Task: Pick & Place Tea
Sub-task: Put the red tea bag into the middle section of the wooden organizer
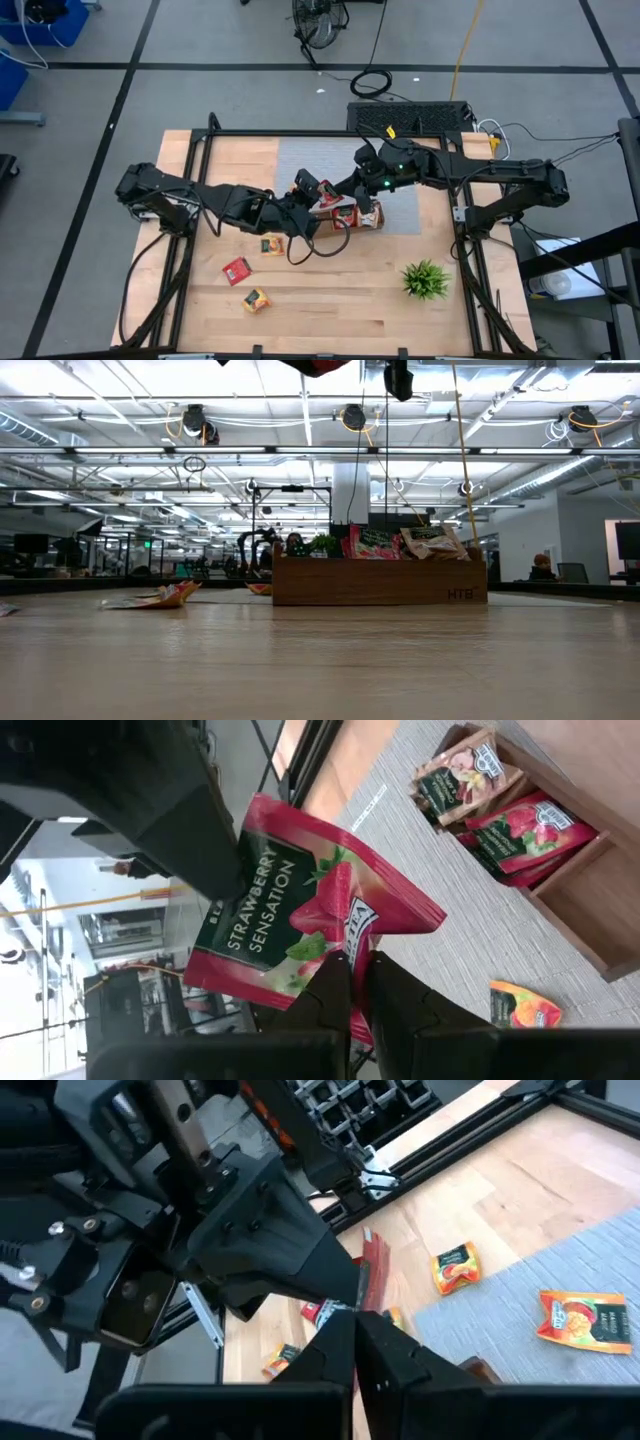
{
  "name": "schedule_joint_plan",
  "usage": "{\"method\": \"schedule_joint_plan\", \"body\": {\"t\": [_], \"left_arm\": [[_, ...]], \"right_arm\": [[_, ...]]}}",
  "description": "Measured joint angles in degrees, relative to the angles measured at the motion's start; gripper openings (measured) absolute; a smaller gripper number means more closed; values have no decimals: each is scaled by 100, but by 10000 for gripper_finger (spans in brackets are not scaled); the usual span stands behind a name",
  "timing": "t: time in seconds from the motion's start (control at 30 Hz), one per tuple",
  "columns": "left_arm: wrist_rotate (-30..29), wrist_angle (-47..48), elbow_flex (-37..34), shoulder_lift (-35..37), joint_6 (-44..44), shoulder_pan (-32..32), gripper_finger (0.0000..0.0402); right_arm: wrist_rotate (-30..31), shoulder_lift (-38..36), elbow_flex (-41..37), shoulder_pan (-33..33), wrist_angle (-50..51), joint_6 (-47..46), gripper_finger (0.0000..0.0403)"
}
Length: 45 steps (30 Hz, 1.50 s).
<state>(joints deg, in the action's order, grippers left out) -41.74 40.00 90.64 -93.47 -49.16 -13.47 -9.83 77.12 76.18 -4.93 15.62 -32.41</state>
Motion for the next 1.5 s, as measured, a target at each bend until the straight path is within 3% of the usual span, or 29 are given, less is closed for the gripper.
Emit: {"method": "schedule_joint_plan", "body": {"t": [0.3,0.57,0.67,0.77,0.9,0.97,1.17,1.3,1.5], "left_arm": [[-157,-10,-1,0,-51,-19,17],[-187,-22,-1,0,-142,-44,17],[-187,-47,-1,0,-138,-44,17],[-187,-70,-1,0,-137,-51,17],[-186,-69,-1,1,-155,-72,17],[-189,-70,-1,3,-121,-76,17],[-146,76,-1,34,879,-58,31],[-117,242,0,119,1637,-55,76],[376,723,-15,275,2872,-20,140]], "right_arm": [[-80,0,0,-12,116,45,17],[-86,0,0,-24,117,204,153],[-95,66,0,-22,33,194,176],[-91,111,-7,-23,36,254,148],[-91,149,-4,-24,-34,323,40],[-91,148,-4,-24,-27,425,13],[-172,98,-4,-78,135,465,1],[-422,-31,-4,-110,250,597,1],[-615,-284,-2,-131,273,922,0]]}}
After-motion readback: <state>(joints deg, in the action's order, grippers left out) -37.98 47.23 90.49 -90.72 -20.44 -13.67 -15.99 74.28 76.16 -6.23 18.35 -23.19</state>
